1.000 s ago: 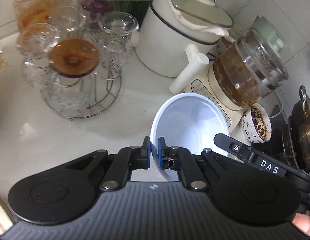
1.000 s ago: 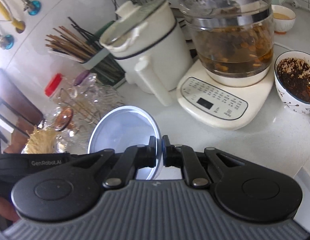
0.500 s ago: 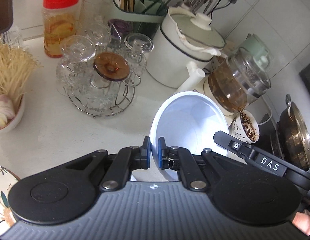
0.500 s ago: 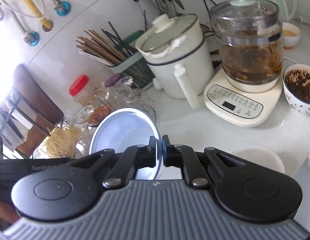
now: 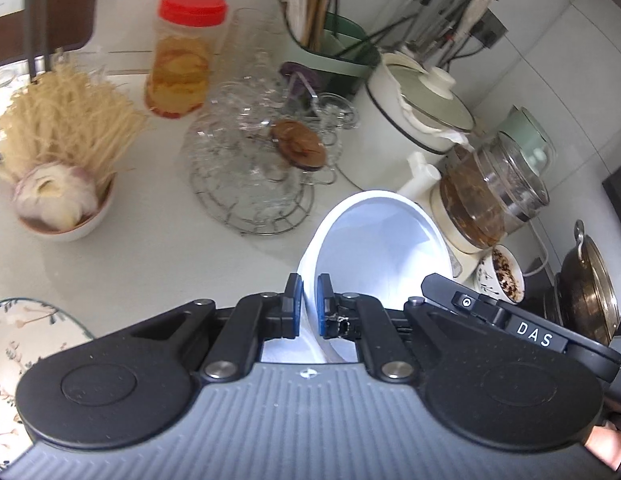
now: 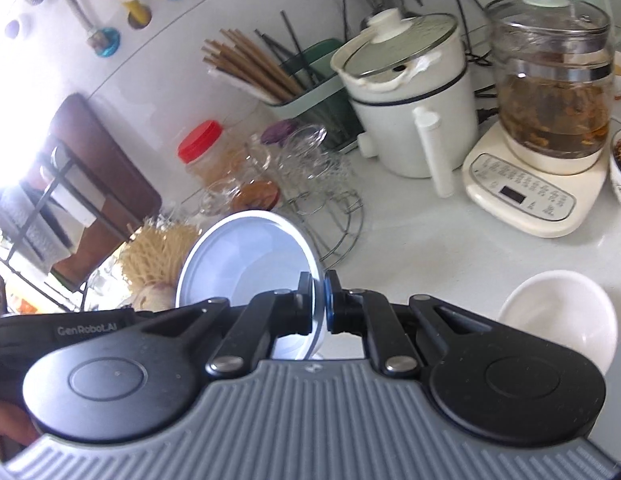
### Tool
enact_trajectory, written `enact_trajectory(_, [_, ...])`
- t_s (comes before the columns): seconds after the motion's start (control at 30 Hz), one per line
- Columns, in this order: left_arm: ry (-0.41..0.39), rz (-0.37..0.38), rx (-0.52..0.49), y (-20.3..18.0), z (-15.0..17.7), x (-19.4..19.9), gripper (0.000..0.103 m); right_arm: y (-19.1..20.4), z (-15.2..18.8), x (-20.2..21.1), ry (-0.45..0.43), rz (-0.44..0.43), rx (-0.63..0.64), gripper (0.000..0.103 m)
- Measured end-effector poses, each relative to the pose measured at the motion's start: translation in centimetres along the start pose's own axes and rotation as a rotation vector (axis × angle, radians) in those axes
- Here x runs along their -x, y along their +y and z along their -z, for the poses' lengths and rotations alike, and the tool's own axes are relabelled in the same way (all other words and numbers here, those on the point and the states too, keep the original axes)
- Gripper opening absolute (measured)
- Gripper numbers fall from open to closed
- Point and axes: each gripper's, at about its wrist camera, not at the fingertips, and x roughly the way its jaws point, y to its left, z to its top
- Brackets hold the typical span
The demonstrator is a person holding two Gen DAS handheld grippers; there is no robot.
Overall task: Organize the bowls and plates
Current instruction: 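Lift the second bowl with both tools and carry it over the first bowl, then lower the bowl into the first bowl and open both tools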
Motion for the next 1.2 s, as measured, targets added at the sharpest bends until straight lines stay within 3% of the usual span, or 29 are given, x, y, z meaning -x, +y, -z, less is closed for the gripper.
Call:
enact_trajectory(0.3, [0.025,-0.058,0.034,2.8,1.3,-0.4,0.009,1.0,1.8,-2.5,0.11,-0.004,-0.042,0.009])
enact_trajectory(0.6, [0.133,-0.091,0.036,4.4,3.6,-2.8,0.009,0.8,4.1,-4.0,0.21,0.054,-0.033,0.011])
enact_trajectory(1.07, [0.166,-0.128,0.045,5.1,3.7,-3.7,0.01,1.3,5.1,-5.7,0.287,0.074,0.012,0.012])
enact_trajectory(1.1, [0.166,-0.128,0.046,5.1,3.7,-3.7,0.01,1.4,5.0,-5.7,0.284,0.075,0.019,0.012])
enact_trajectory(1.2, [0.177,-0.121,0.05,5.1,3.5,-3.6,0.028,1.6,4.8,-5.8,0.283,0.069,0.027,0.012])
